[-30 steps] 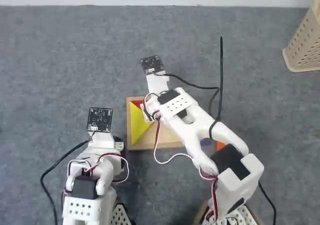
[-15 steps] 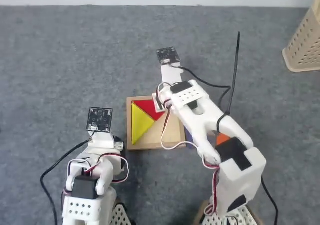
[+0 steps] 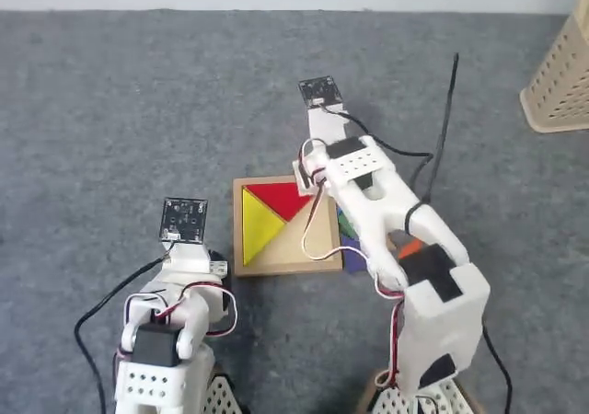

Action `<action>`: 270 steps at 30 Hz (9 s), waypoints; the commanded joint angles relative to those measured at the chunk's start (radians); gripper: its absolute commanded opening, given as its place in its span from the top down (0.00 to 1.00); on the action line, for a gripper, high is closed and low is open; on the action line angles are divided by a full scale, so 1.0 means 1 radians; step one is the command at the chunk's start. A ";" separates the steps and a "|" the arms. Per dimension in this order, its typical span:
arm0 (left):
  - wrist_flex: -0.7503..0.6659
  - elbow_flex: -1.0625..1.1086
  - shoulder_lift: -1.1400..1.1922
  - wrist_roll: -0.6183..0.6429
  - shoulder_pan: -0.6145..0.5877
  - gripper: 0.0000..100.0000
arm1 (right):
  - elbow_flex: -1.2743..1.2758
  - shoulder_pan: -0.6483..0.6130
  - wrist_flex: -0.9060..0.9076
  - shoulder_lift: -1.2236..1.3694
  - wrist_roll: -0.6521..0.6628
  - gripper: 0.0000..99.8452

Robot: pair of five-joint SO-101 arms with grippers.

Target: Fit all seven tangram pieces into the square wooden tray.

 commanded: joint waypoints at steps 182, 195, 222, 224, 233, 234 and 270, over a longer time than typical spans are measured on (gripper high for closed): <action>0.005 -0.008 -0.015 -0.005 -0.002 0.99 | -0.103 -0.097 0.332 -0.154 0.789 0.95; 0.005 -0.008 -0.015 -0.005 -0.002 0.99 | -0.101 -0.160 0.305 -0.058 1.002 0.94; 0.005 -0.008 -0.015 -0.005 -0.002 0.99 | -0.097 -0.030 0.305 -0.051 0.532 0.95; 0.005 -0.008 -0.015 -0.005 -0.002 0.99 | -0.097 0.013 0.295 -0.050 0.397 0.95; 0.005 -0.008 -0.015 -0.005 -0.002 0.99 | -0.098 0.099 0.295 -0.058 0.092 0.95; 0.005 -0.008 -0.015 -0.005 -0.002 0.99 | -0.098 0.094 0.298 -0.058 0.091 0.95; 0.005 -0.008 -0.015 -0.005 -0.002 0.99 | -0.092 0.150 0.228 -0.019 0.078 0.97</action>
